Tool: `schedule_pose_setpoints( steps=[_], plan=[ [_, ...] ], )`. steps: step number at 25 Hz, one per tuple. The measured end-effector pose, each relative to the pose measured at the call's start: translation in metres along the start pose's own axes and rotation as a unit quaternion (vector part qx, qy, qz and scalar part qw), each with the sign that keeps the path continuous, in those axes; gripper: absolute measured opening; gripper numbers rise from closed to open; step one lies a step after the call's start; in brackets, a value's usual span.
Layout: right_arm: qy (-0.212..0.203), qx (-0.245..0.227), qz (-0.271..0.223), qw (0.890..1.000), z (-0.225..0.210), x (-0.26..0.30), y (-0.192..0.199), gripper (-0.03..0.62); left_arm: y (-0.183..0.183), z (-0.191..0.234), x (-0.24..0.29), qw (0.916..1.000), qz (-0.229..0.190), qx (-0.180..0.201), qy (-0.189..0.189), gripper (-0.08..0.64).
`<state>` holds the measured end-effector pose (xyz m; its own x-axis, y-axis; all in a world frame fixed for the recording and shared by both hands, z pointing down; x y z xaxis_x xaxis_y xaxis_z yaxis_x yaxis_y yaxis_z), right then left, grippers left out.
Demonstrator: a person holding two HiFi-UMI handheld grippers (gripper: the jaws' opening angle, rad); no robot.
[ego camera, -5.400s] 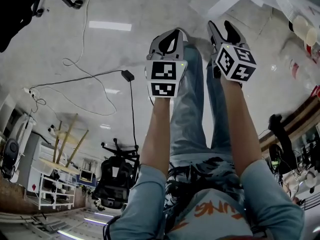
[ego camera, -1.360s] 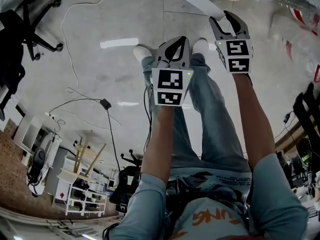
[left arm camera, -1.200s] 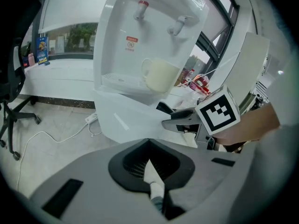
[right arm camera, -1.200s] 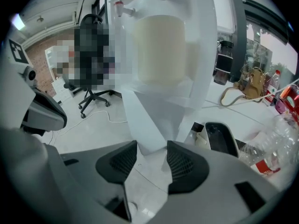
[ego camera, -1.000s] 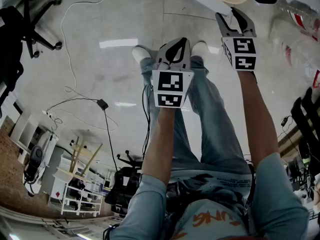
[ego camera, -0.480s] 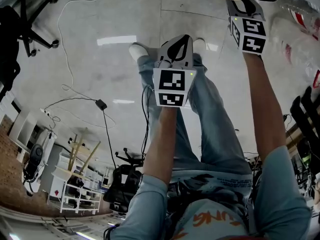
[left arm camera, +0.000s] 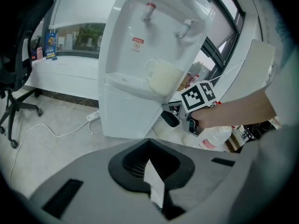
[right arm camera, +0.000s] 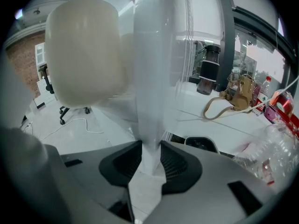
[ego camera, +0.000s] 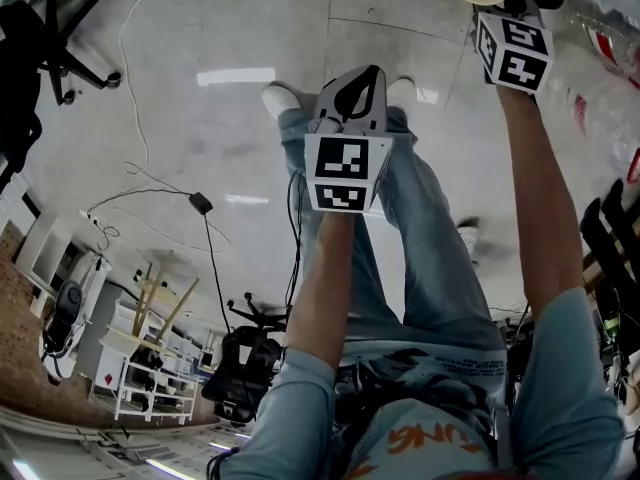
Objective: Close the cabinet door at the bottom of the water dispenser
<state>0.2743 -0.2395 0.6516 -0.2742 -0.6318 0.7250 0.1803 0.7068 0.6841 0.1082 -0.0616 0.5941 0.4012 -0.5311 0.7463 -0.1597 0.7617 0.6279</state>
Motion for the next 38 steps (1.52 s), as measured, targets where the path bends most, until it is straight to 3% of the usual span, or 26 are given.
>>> schedule_pose_setpoints(
  steps=[6, 13, 21, 29, 38],
  plan=[
    [0.008, 0.018, 0.0, 1.0, -0.001, -0.006, 0.004, 0.112, 0.0, 0.0, -0.003, 0.9999, -0.009, -0.009, -0.003, 0.008],
    [0.004, 0.043, 0.01, 0.999, 0.026, -0.05, 0.026, 0.086, -0.002, 0.001, -0.029, 0.9997, -0.023, -0.005, 0.01, 0.008],
    [-0.042, 0.11, 0.026, 0.993, 0.078, -0.112, 0.056, 0.037, -0.002, 0.005, -0.062, 0.9978, -0.04, 0.028, 0.045, 0.008],
    [-0.055, 0.175, -0.019, 0.983, 0.125, -0.159, 0.037, 0.031, -0.015, 0.027, -0.111, 0.9952, -0.049, 0.063, 0.056, 0.008],
    [-0.052, 0.214, -0.07, 0.973, 0.164, -0.217, -0.009, 0.029, -0.068, 0.033, -0.158, 0.9889, -0.098, 0.089, 0.069, 0.008]
  ],
)
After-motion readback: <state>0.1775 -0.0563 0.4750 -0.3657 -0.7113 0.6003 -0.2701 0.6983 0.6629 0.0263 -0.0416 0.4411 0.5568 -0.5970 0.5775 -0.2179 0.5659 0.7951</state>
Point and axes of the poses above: the fingertips, and each gripper's own axes: x forward along the fingers, z to its left, y out of its underside, the point moved 3 cm from there along -x, backward along the fingers, and after that the axes turned 11 degrees about x, right-handed, at the moved point
